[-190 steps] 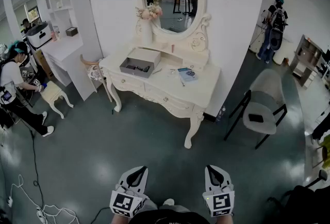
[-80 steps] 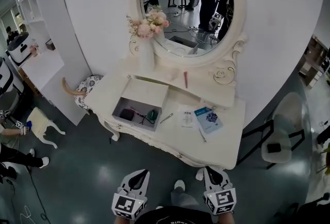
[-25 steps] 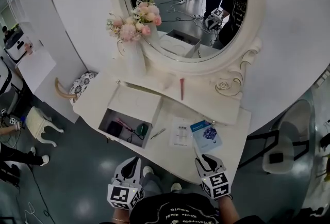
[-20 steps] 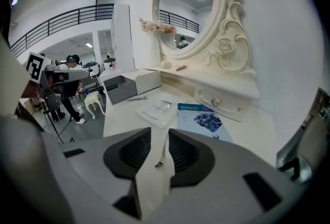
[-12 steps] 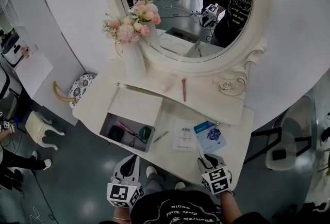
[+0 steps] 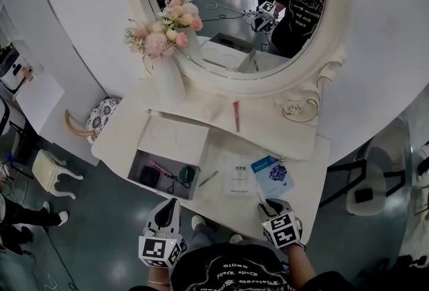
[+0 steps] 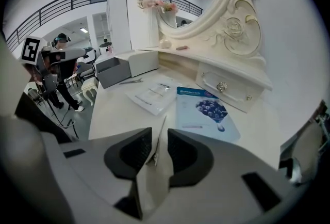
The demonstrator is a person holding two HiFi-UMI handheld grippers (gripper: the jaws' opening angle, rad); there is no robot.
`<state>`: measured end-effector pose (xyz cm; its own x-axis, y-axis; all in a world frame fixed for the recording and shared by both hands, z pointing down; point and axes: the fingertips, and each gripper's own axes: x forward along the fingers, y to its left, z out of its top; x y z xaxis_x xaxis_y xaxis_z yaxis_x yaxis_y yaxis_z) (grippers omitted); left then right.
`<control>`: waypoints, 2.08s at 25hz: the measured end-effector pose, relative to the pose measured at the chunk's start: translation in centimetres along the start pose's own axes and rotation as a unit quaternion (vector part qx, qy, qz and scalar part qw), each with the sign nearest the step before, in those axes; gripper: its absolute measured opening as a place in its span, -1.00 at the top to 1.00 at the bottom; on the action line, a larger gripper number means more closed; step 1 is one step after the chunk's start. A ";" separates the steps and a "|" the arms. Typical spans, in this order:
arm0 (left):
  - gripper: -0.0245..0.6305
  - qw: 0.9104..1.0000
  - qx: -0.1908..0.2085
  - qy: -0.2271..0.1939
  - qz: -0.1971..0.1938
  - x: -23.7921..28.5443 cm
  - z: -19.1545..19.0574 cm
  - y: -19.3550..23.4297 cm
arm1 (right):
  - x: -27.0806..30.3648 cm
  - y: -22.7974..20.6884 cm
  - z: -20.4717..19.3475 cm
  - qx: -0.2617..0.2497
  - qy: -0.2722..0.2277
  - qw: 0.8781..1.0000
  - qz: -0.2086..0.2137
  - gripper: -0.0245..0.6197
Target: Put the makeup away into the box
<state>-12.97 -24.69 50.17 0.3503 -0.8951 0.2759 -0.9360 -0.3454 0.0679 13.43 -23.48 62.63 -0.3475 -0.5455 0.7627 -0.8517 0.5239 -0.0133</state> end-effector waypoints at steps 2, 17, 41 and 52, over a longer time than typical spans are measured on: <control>0.87 1.000 0.000 0.002 -0.003 0.1 -0.1 -0.1 | 0.0 -0.1 -0.2 0.004 0.003 1.000 0.000 0.62; 0.87 1.000 0.004 0.003 -0.006 0.3 -0.1 -0.4 | 0.4 -0.1 -1.2 -0.005 0.019 1.000 0.006 0.64; 0.87 1.000 -0.002 0.014 0.008 -0.3 -1.8 0.1 | 0.4 0.0 -1.0 -0.025 0.043 0.999 0.020 0.85; 0.87 1.000 -0.008 0.016 0.003 0.4 -2.1 1.2 | -0.3 -0.1 1.4 -0.031 0.011 0.999 0.000 0.85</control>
<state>-14.01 -24.83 52.41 0.3437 -0.8877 0.3065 -0.9386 -0.3354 0.0813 13.05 -24.29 61.45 -0.3388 -0.5308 0.7768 -0.8248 0.5648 0.0262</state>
